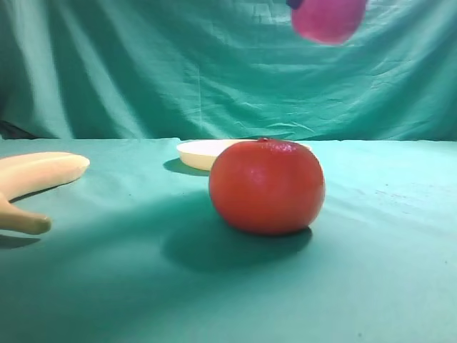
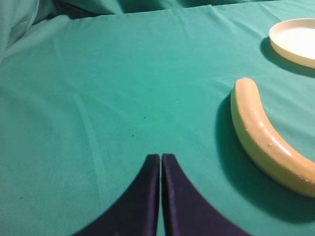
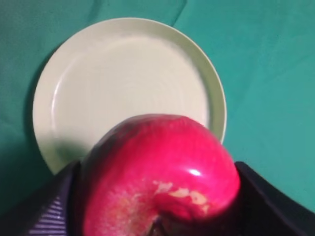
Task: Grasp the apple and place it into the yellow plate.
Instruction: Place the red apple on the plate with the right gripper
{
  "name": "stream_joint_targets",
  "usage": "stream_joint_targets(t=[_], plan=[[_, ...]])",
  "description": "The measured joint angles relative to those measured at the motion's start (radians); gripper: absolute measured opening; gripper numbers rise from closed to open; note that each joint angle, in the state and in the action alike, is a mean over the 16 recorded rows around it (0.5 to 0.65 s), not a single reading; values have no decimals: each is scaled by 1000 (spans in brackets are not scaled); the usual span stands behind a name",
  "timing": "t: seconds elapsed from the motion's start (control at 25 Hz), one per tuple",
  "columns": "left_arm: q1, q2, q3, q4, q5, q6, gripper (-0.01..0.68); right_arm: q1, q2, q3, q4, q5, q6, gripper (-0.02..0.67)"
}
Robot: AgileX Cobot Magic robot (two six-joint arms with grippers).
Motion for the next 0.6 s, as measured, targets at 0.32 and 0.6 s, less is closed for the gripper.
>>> stream_joint_targets(t=[0.32, 0.6], plan=[[0, 0, 0, 0, 0, 0, 0, 20, 174, -66, 4, -96, -48, 561], [0, 0, 0, 0, 0, 0, 0, 27, 231, -71, 4, -149, -71, 561]])
